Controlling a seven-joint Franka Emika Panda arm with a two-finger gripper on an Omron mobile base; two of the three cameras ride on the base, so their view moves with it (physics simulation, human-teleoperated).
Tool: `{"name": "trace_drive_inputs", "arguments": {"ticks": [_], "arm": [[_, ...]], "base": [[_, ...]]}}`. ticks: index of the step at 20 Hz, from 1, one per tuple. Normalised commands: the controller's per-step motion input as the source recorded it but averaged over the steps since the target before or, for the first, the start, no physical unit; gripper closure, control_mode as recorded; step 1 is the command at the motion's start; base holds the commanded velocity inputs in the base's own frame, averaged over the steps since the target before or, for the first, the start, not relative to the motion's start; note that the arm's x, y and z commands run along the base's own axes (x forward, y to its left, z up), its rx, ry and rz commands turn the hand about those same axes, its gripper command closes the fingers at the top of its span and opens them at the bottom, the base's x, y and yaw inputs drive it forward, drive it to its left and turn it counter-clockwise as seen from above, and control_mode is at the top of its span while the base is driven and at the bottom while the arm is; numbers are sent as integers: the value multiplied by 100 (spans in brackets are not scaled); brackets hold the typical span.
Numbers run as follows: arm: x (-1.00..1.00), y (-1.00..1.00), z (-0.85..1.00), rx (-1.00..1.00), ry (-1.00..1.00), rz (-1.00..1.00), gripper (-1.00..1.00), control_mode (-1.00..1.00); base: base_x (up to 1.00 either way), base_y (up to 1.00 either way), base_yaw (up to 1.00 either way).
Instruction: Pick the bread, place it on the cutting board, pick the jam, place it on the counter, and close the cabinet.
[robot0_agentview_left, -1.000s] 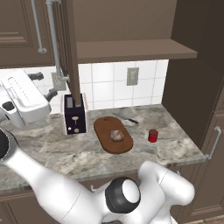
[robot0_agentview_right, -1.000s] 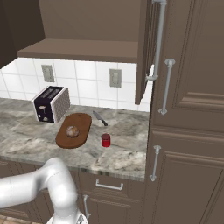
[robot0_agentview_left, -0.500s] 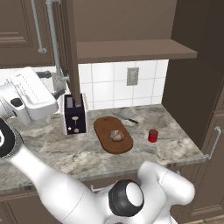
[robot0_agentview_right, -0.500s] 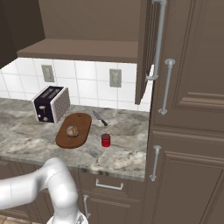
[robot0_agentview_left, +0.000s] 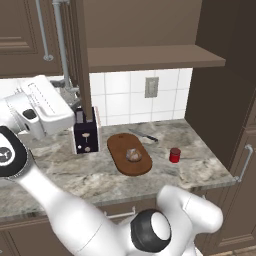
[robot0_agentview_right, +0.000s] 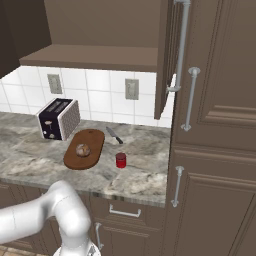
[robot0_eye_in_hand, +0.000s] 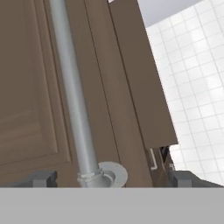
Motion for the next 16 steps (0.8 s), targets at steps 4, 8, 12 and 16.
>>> {"name": "trace_drive_inputs", "arguments": {"ticks": [4, 8, 12, 16], "arm": [[18, -6, 0, 0, 0, 0, -100, -100], [19, -10, 3, 1, 0, 0, -100, -100], [25, -16, 11, 3, 4, 0, -100, -100], [24, -20, 12, 3, 5, 0, -100, -100]], "base": [[0, 0, 0], [0, 0, 0], [0, 0, 0], [0, 0, 0]]}}
